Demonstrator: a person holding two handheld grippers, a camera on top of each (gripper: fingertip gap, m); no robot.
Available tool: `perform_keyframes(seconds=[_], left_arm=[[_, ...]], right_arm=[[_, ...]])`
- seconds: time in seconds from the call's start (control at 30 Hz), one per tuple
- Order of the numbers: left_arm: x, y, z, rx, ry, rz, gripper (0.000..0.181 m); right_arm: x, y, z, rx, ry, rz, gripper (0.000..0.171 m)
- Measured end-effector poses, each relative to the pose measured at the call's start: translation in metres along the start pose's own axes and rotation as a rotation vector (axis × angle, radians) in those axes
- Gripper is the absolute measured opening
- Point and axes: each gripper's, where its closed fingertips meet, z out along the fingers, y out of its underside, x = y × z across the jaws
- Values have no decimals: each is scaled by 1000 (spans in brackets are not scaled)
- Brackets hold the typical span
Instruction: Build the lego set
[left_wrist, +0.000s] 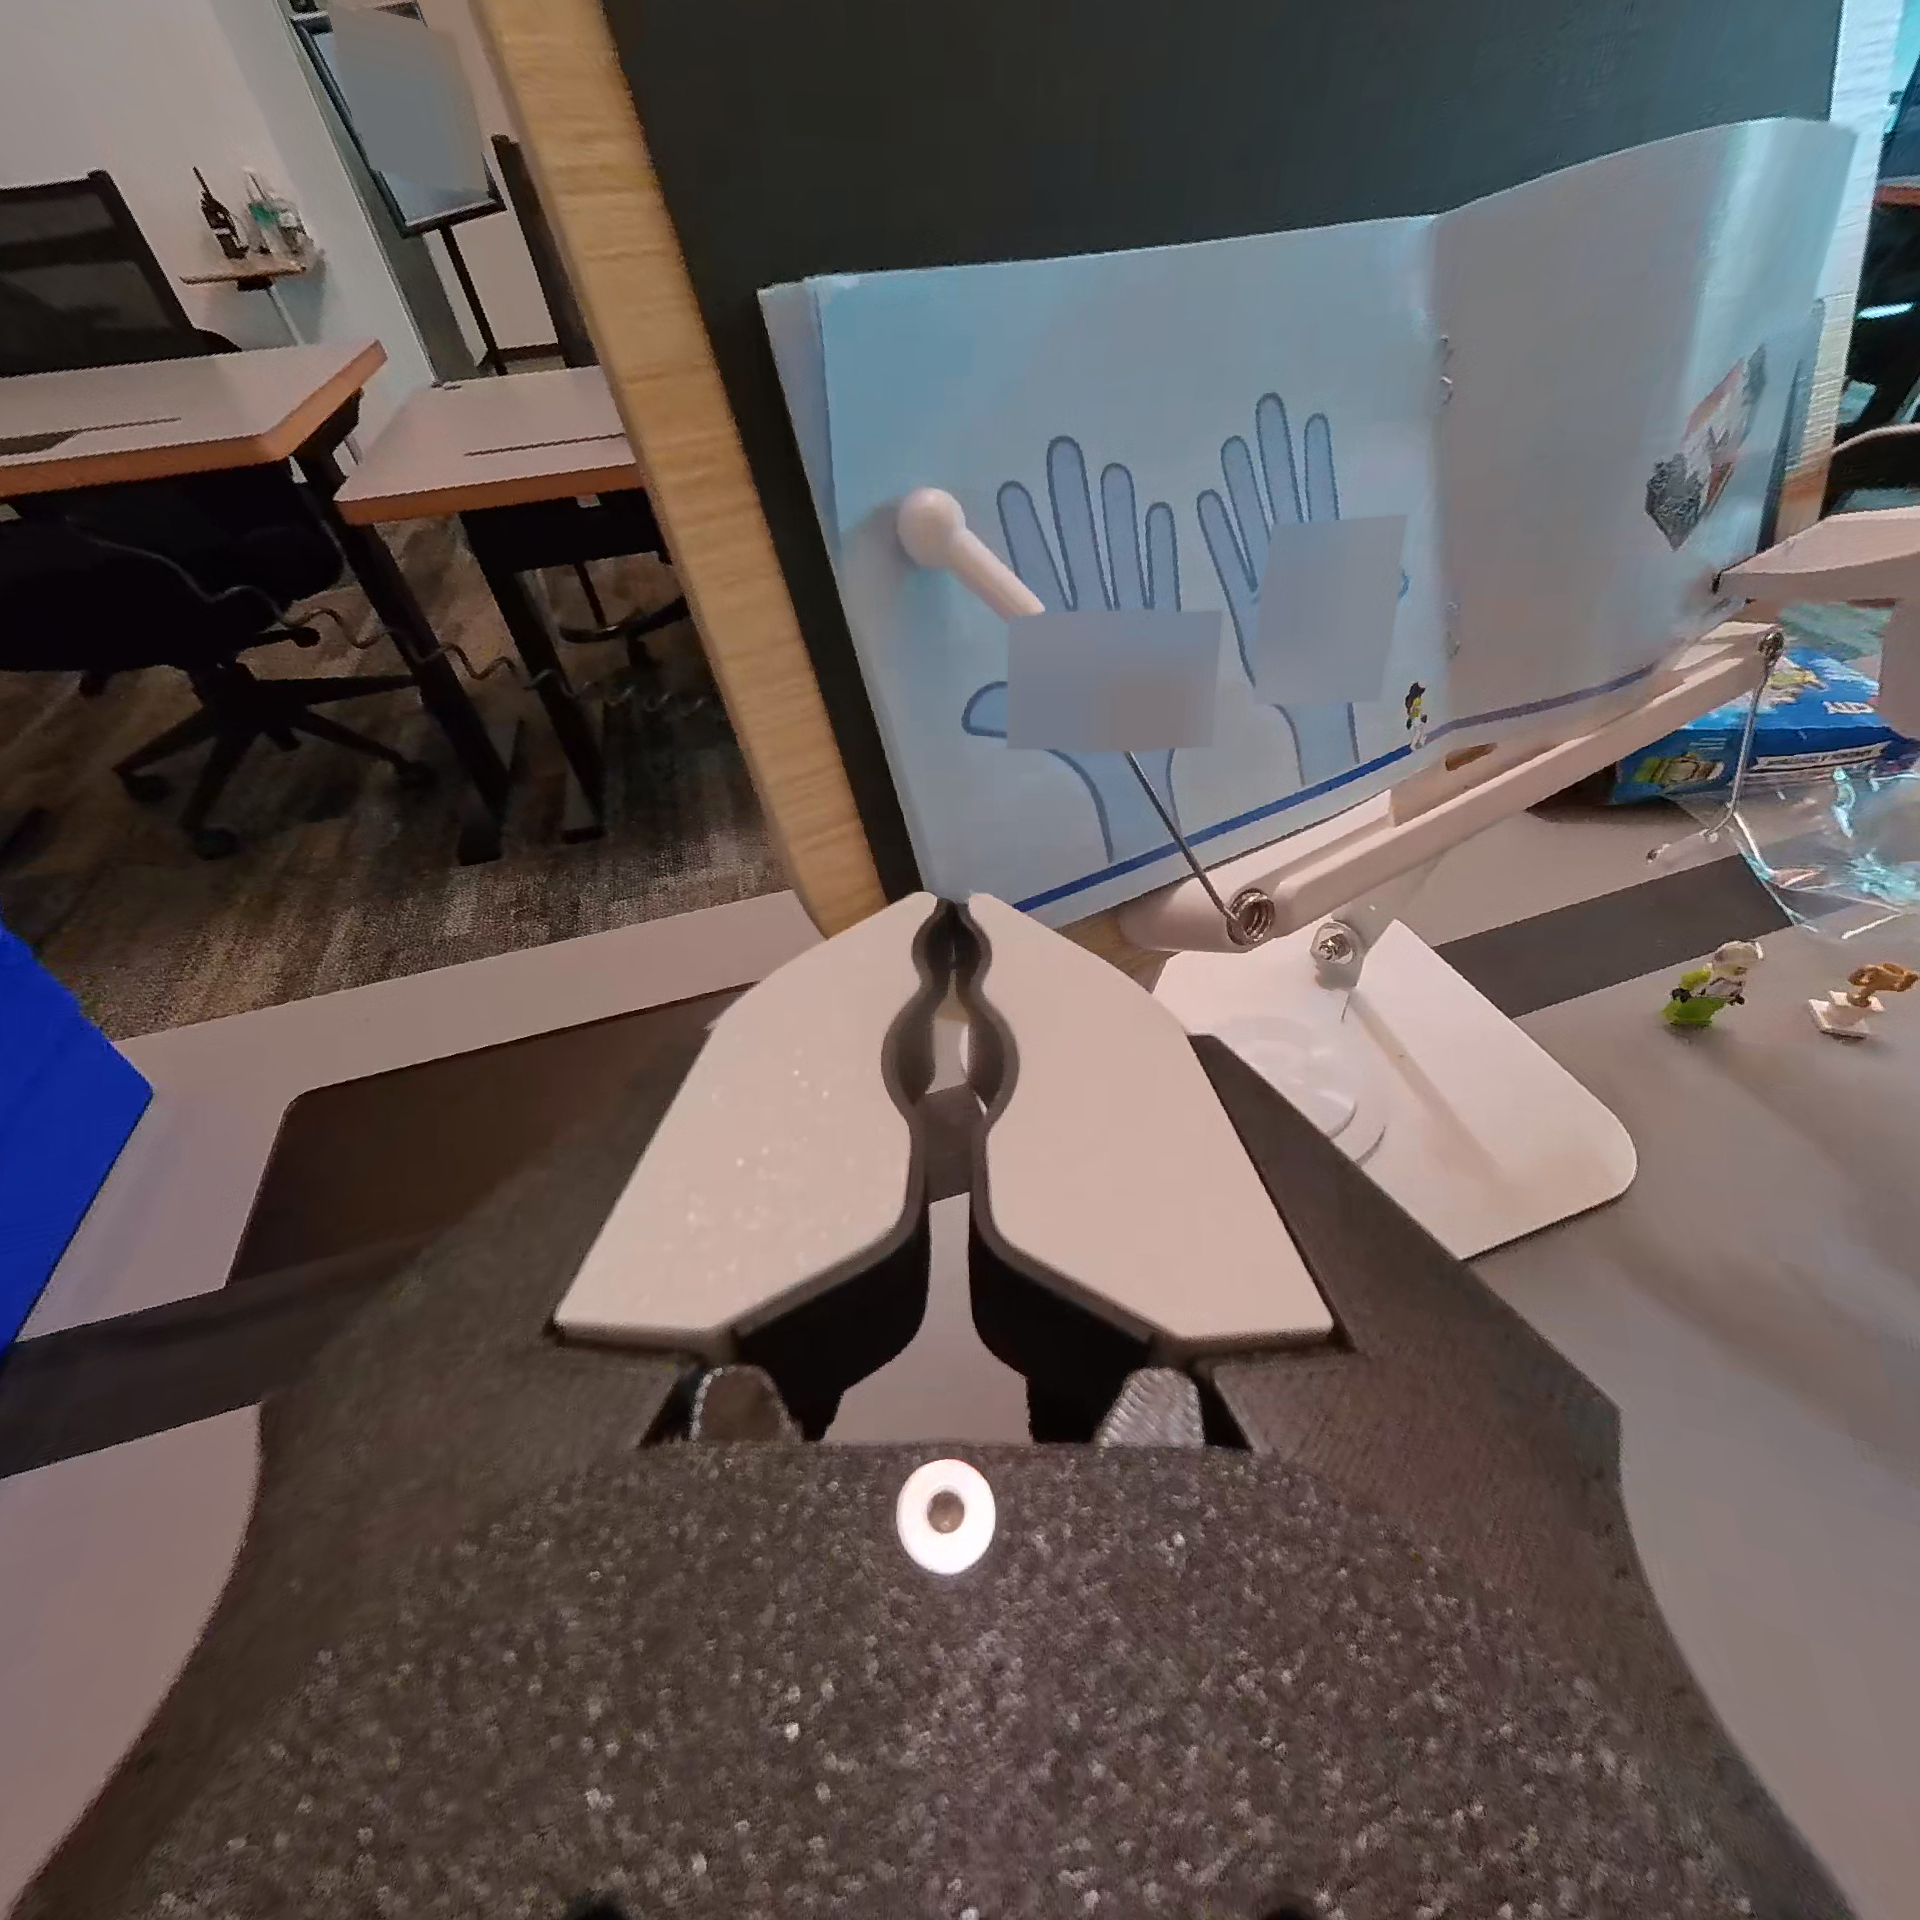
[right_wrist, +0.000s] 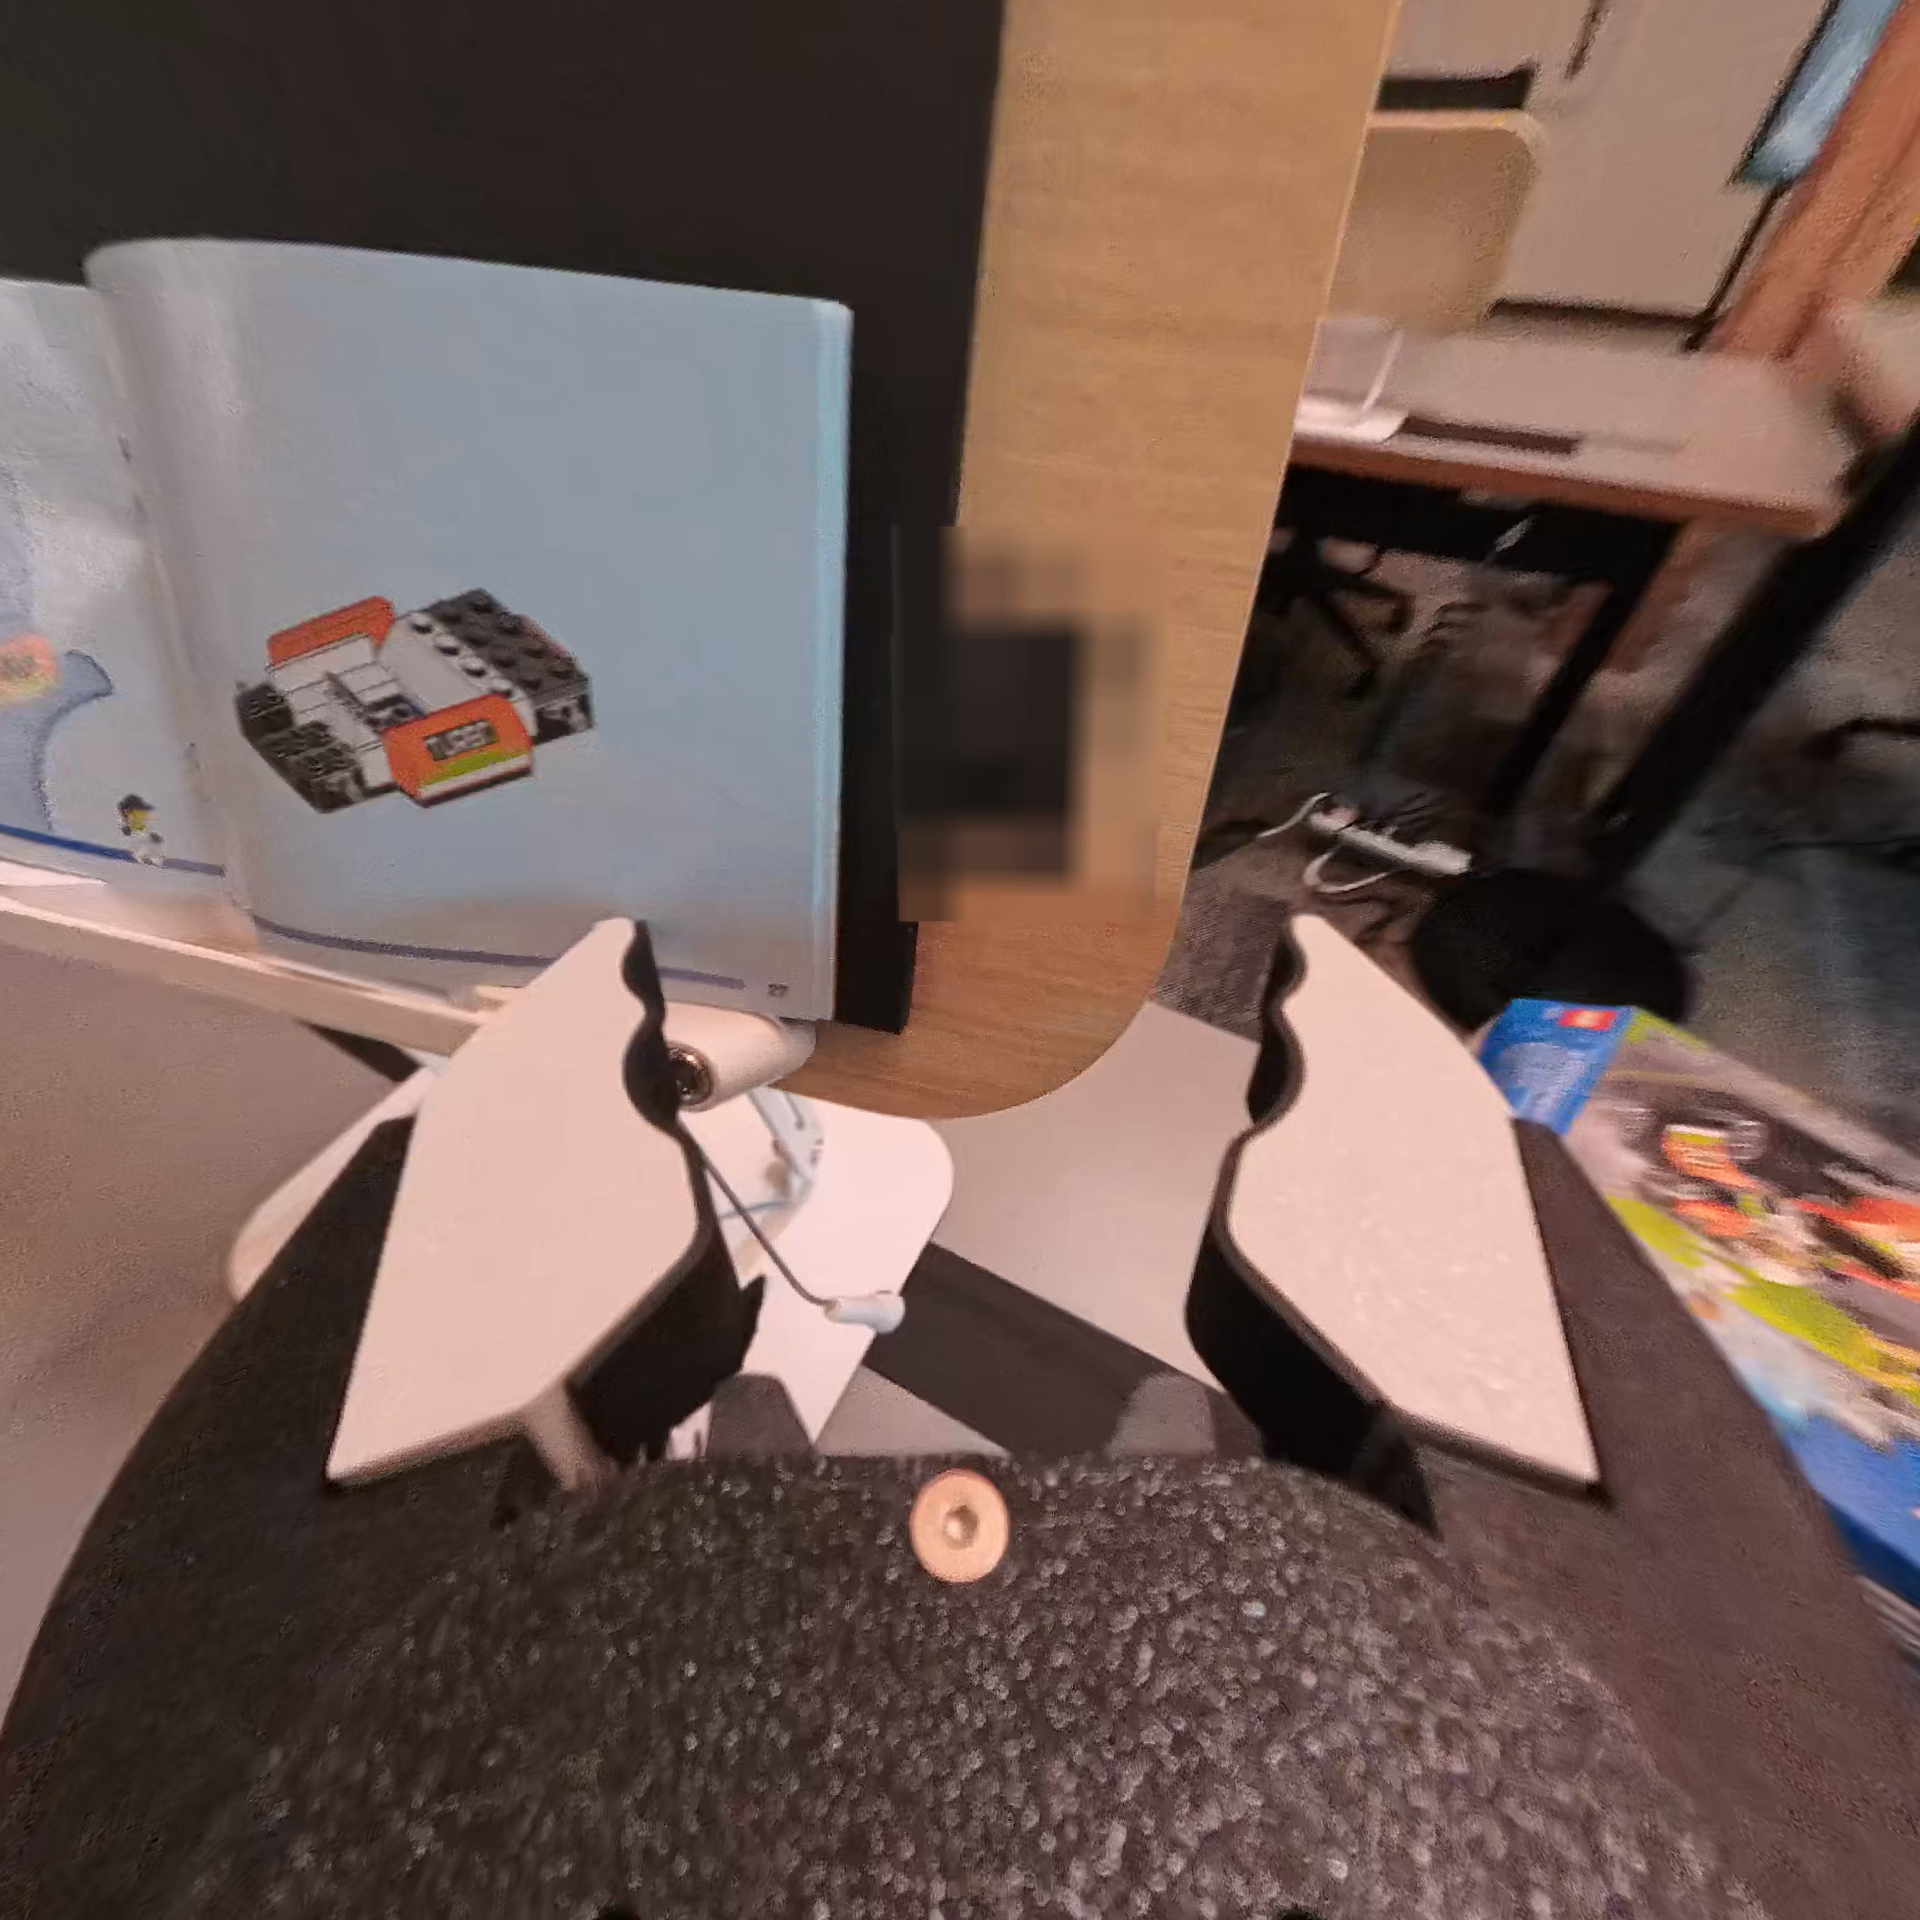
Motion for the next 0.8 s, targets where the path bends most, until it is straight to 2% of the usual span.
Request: perform_keyframes(seconds=[0.1, 0.17, 0.2, 0.3, 0.53, 0.8], left_arm=[[-1, 0, 1, -1, 4, 0, 0], [-1, 0, 1, 0, 6, -1, 0], [-1, 0, 1, 0, 8, -1, 0], [-2, 1, 3, -4, 5, 9, 0], [-11, 2, 13, -23, -9, 19, 8], [-18, -4, 12, -10, -25, 16, 8]], right_arm=[[-9, 3, 8, -19, -174, 90, 110], [-12, 6, 11, -33, -241, 111, 101], [-11, 7, 12, -34, -239, 113, 93], [-11, 7, 7, -23, -218, 130, 87], [-14, 11, -11, 22, -51, 147, 86], [-16, 11, -15, 31, -28, 143, 89]])
